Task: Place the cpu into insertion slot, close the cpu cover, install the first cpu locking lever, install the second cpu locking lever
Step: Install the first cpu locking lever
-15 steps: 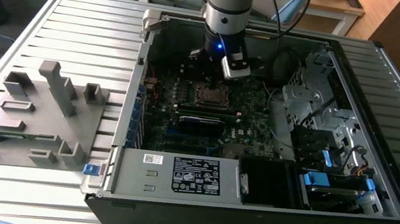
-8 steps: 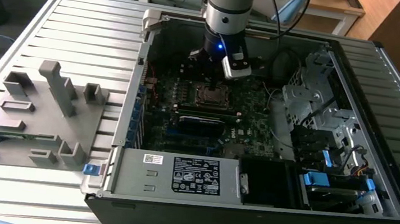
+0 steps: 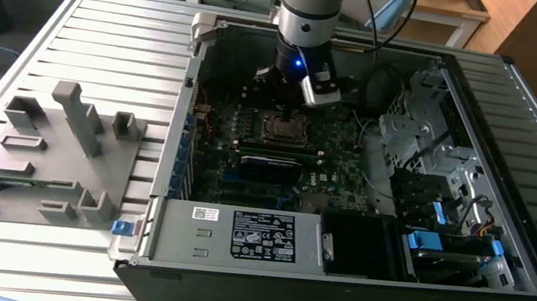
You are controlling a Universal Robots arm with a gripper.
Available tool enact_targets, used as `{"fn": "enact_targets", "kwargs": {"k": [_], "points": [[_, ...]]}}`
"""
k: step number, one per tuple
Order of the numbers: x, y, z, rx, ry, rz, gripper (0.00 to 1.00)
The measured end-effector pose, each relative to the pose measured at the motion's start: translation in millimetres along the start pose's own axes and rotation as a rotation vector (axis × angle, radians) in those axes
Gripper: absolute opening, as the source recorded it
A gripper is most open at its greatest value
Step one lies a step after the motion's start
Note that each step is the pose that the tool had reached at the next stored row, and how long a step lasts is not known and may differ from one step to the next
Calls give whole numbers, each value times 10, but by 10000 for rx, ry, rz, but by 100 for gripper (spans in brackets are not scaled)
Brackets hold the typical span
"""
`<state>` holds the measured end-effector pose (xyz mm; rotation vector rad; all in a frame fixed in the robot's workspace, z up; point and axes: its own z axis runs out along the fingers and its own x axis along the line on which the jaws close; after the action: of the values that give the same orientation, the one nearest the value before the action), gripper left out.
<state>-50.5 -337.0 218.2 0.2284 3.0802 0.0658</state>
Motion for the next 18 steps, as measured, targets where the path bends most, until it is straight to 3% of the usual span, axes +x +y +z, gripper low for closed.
{"fn": "enact_targets", "kwargs": {"k": [5,18], "points": [[-37,5,3,-1,18,-35,10],[-39,8,-29,11,17,-36,10]]}}
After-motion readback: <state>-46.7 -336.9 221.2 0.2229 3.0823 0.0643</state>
